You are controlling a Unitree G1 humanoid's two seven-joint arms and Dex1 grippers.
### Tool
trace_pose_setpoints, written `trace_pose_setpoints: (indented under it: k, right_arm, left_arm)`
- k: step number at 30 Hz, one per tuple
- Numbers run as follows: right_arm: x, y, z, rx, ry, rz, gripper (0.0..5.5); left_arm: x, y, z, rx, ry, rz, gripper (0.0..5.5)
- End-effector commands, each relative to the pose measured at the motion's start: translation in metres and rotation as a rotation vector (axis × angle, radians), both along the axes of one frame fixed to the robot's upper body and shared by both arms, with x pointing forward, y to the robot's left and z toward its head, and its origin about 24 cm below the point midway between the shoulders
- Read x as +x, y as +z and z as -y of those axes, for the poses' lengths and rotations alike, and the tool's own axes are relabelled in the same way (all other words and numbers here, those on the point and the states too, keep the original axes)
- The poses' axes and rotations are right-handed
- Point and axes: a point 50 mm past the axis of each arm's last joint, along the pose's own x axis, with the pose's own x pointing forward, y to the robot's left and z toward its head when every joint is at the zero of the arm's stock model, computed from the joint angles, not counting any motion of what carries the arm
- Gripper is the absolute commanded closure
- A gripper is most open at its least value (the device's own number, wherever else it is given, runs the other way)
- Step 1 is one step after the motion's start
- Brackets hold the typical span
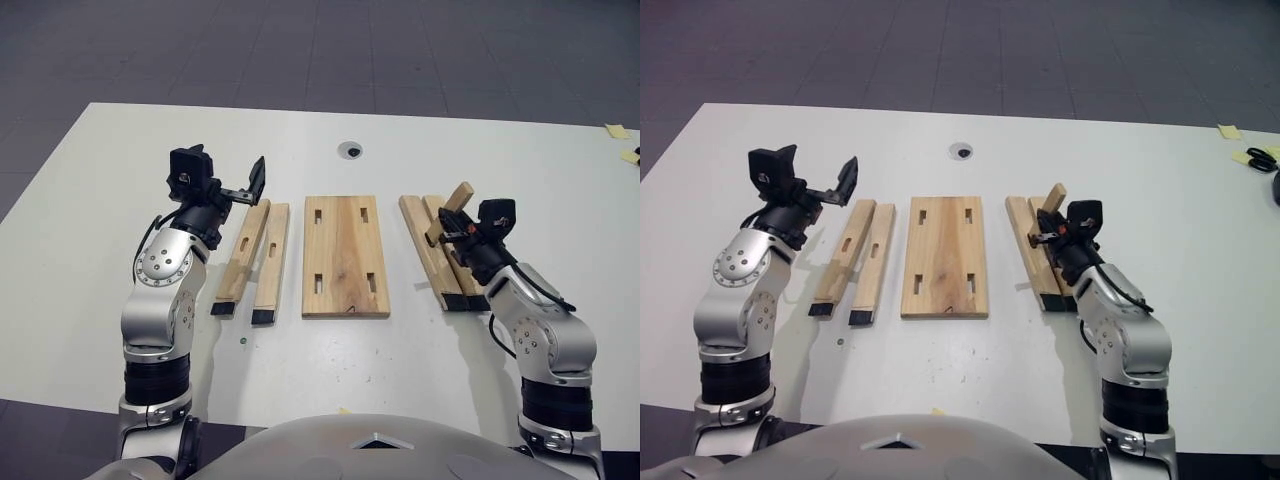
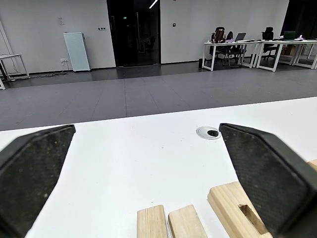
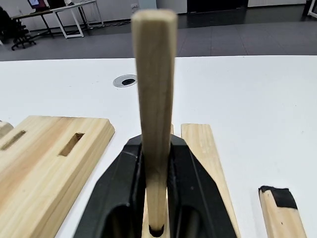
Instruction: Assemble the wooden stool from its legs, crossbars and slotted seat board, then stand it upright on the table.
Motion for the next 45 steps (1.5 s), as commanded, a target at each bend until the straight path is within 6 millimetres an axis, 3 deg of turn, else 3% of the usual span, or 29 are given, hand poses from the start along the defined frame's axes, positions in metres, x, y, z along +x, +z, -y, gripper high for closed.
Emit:
trace_pose_setpoints:
  k: [1, 7, 15, 16, 21, 28, 41, 43, 45]
  right_arm:
    - [-0.028, -0.056, 0.012, -0.066, -0.069, -0.237, 5.07]
    - [-0.03, -0.061, 0.02, -0.02, -0.124, -0.197, 5.07]
    - [-0.01, -0.04, 0.013, 0.017, -0.114, -0.097, 5.07]
    - [-0.008, -0.037, 0.013, 0.014, -0.11, -0.082, 4.71]
    - [0.003, -0.022, 0.015, 0.026, -0.127, -0.002, 3.91]
    - [0.021, 0.015, 0.006, 0.107, -0.076, 0.155, 2.81]
    - [0.064, 0.122, 0.0, 0.062, -0.062, 0.458, 0.77]
    - [0.07, 0.127, 0.001, 0.051, -0.061, 0.462, 0.45]
    - [0.075, 0.106, 0.006, 0.051, -0.068, 0.362, 0.15]
  left_arm:
    - [0.0, -0.003, 0.002, 0.038, -0.014, -0.002, 0.1]
    - [0.001, -0.003, 0.002, 0.061, -0.026, 0.001, 0.1]
    - [0.002, -0.004, 0.002, 0.072, -0.034, 0.0, 0.1]
    - [0.003, -0.004, 0.002, 0.071, -0.035, 0.0, 0.1]
    - [0.004, -0.001, -0.001, 0.049, -0.02, 0.019, 0.1]
    - [0.005, -0.001, -0.001, 0.042, -0.023, 0.024, 0.1]
    - [0.008, 0.001, 0.0, 0.04, -0.025, 0.036, 0.1]
    - [0.008, 0.001, 0.001, 0.039, -0.026, 0.037, 0.1]
    - [0.008, 0.0, 0.001, 0.038, -0.026, 0.036, 0.1]
